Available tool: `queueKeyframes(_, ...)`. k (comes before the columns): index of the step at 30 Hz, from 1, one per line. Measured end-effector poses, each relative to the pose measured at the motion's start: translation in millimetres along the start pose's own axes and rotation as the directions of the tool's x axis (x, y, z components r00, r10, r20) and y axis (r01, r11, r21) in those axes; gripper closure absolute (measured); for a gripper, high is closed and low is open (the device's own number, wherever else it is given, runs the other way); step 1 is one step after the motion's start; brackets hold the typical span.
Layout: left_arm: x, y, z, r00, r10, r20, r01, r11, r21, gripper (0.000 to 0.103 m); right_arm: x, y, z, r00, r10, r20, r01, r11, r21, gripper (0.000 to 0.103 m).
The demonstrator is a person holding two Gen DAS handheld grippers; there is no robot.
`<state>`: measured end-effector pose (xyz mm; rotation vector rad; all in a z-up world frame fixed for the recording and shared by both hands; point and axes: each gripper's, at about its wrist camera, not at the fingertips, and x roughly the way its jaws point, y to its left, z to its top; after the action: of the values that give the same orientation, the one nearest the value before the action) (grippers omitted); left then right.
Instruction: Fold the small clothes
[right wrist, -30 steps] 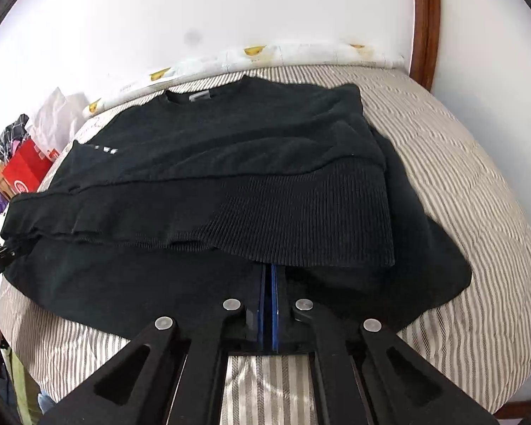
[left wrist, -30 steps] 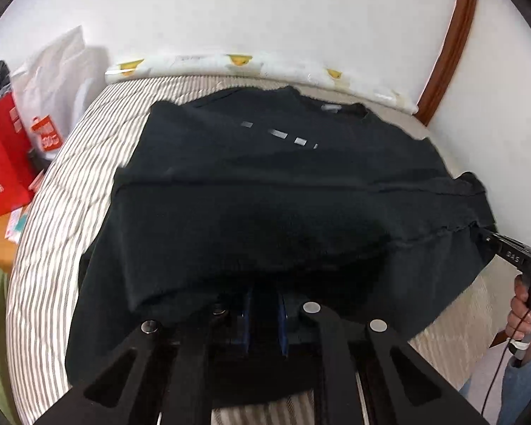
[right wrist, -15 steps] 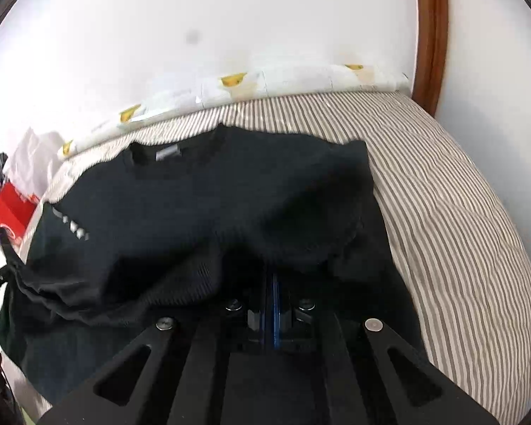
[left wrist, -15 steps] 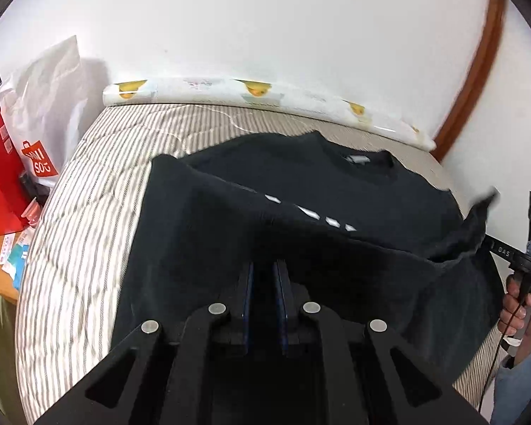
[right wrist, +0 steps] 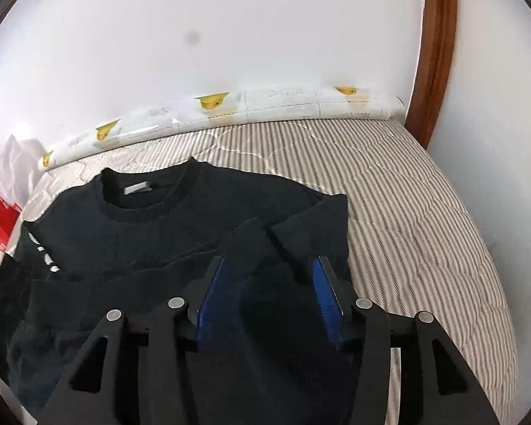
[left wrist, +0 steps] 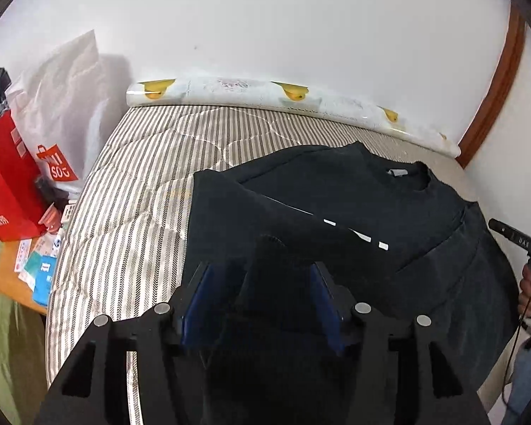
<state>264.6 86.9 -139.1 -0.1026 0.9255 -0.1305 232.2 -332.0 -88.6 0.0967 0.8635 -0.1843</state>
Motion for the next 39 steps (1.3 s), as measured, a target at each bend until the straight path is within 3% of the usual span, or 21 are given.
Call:
queueKeyframes(3,12.2,-1.7,-0.3,0.999,0.019,-0.044,-0.018,1.000,0.022,0.052,14.6,-4.8,0.3,0.999,0.008,-0.041,-0.008,1.000,0.004,0.052)
queueKeyframes(6,20.4,-1.6,-2.8,0.997,0.022,-0.070,-0.020,0.999,0.035,0.069,25.6,-7.2,-1.0,0.998,0.001,-0.065,-0.001,1.000,0.004,0.052)
queueKeyframes(7,21.2,-1.2,-3.4,0.997,0.021,-0.074,-0.018,0.999,0.033,0.070,28.7,-7.4,-1.1,0.998,0.004,-0.067,-0.003,1.000,0.005,0.052)
queueKeyframes(9,19.9,-2.0,-3.4,0.997,0.039,-0.063,-0.037,0.999,0.036,0.080,33.5,-7.9,-1.3,0.997,0.022,-0.075,-0.022,1.000,0.010,0.052)
queueKeyframes(11,15.3,-2.7,-2.2,0.998,0.039,-0.051,-0.037,0.999,0.034,0.087,38.4,-4.8,-2.0,0.995,0.043,-0.088,-0.042,0.999,0.005,0.055)
queueKeyframes(12,13.0,-2.4,-1.7,0.998,0.035,-0.048,-0.034,0.999,0.031,0.089,38.8,-2.1,-2.9,0.995,0.052,-0.089,-0.053,0.999,-0.004,0.063)
queueKeyframes(14,6.2,-3.4,-0.3,0.999,0.039,-0.032,-0.038,0.999,0.031,0.091,38.6,5.3,-4.7,0.995,0.037,-0.088,-0.041,0.998,-0.037,0.067)
queueKeyframes(15,2.9,-4.6,-0.1,0.999,0.042,-0.022,-0.041,0.999,0.032,0.092,36.9,9.1,-6.0,0.997,0.013,-0.078,-0.018,0.998,-0.060,0.080)
queueKeyframes(18,-11.2,-6.9,1.1,0.999,0.047,0.014,-0.048,0.999,0.019,0.093,22.4,9.8,-8.6,0.999,0.022,-0.038,-0.024,0.997,-0.072,0.085)
queueKeyframes(23,-25.3,-8.7,15.3,0.997,0.025,0.076,-0.025,1.000,-0.010,0.093,-16.2,-4.7,-1.1,0.993,0.100,0.069,-0.101,0.995,-0.001,0.085)
queueKeyframes(28,-24.0,-11.2,41.9,0.993,0.022,0.120,-0.013,0.998,-0.069,0.093,-32.3,-14.1,13.8,0.988,0.097,0.122,-0.101,0.994,0.028,0.085)
queueKeyframes(34,10.7,-21.3,68.6,0.994,0.043,0.096,-0.035,0.996,-0.080,0.093,-16.8,-31.6,29.1,0.986,0.105,0.128,-0.118,0.988,0.097,0.085)
queueKeyframes(39,53.8,-23.5,80.6,0.994,0.099,0.039,-0.096,0.993,-0.067,0.093,17.2,-37.0,35.9,0.992,0.093,0.087,-0.102,0.989,0.111,0.085)
